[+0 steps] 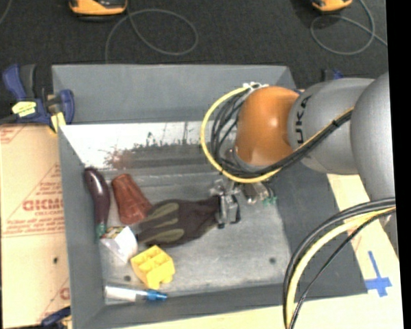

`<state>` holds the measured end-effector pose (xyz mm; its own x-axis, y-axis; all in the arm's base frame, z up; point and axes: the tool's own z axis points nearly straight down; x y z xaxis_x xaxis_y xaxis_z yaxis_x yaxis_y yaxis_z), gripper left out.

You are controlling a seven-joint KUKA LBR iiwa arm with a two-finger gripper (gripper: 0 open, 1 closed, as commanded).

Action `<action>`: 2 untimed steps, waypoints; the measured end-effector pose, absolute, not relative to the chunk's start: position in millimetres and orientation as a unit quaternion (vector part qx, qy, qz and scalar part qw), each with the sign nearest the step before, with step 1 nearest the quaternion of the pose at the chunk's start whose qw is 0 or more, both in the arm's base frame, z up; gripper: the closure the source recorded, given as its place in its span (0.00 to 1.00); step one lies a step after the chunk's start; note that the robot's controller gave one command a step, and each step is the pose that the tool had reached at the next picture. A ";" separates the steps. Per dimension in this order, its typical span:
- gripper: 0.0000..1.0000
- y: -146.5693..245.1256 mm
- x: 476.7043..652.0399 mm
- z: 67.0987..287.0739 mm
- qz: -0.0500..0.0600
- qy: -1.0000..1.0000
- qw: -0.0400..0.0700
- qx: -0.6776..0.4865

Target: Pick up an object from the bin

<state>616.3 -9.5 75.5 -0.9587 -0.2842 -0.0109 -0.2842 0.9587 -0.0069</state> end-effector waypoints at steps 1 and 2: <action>1.00 -9.5 616.3 75.5 -0.003 0.990 0.006 -0.144; 1.00 -8.5 617.4 204.2 -0.003 0.988 0.008 -0.154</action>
Offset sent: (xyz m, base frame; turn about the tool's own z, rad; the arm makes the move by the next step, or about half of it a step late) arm -0.0001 0.0019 0.1276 -0.0259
